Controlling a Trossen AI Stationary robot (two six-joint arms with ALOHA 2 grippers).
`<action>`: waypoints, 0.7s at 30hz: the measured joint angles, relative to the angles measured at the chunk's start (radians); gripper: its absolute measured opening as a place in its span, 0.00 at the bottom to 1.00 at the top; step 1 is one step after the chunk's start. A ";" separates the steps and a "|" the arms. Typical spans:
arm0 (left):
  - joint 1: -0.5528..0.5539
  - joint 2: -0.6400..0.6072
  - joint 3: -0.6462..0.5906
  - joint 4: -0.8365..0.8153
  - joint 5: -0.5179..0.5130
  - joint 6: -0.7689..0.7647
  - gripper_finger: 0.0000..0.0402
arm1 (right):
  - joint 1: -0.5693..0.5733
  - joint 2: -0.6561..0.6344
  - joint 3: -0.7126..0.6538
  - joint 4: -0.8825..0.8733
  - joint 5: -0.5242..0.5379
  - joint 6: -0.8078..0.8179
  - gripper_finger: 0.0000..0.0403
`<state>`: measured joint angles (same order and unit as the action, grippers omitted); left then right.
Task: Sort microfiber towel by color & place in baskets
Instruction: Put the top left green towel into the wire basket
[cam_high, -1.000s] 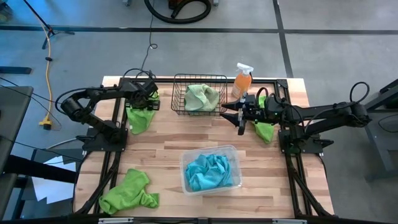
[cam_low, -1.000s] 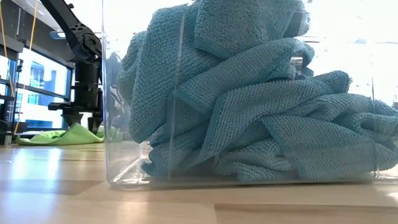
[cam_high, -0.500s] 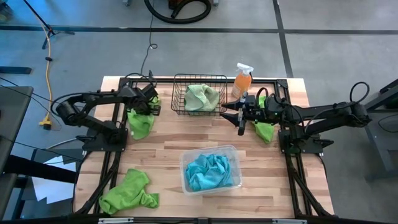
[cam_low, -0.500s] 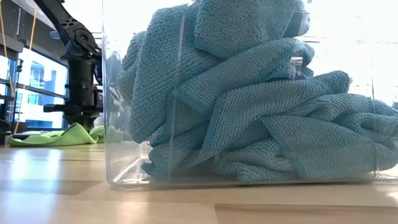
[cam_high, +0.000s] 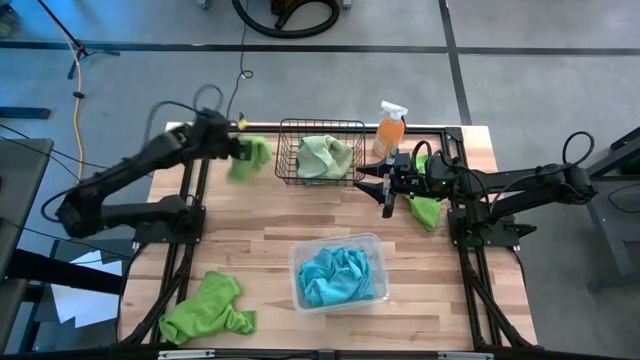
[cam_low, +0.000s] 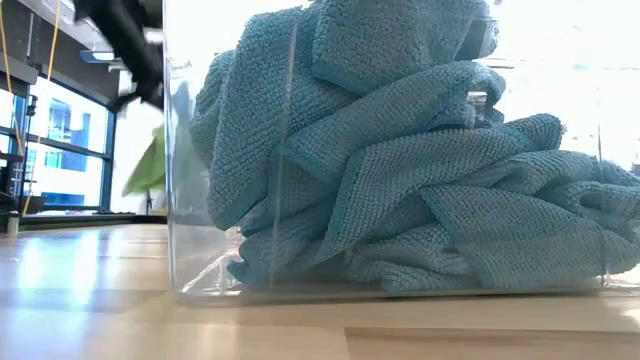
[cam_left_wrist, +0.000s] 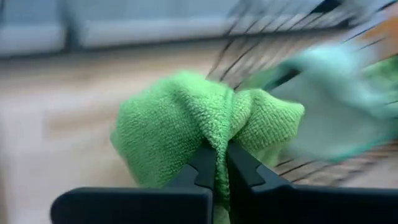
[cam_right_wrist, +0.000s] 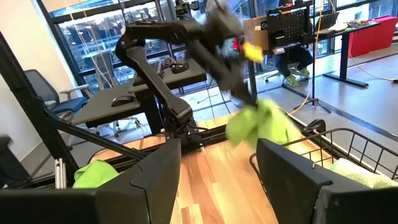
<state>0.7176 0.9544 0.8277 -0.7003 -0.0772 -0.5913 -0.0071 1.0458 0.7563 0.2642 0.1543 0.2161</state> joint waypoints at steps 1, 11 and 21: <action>-0.004 -0.021 0.042 0.000 -0.004 0.030 0.00 | 0.000 0.000 0.000 0.000 0.000 0.000 0.52; -0.078 -0.050 0.452 0.083 0.038 0.461 0.00 | 0.000 0.000 0.000 0.009 0.000 0.000 0.52; -0.253 -0.039 0.478 0.345 0.273 0.544 0.00 | 0.000 0.000 0.000 0.124 -0.035 -0.001 0.52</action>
<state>0.4649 0.9154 1.3057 -0.3553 0.1962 -0.0475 -0.0071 1.0458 0.7563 0.3885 0.1196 0.2150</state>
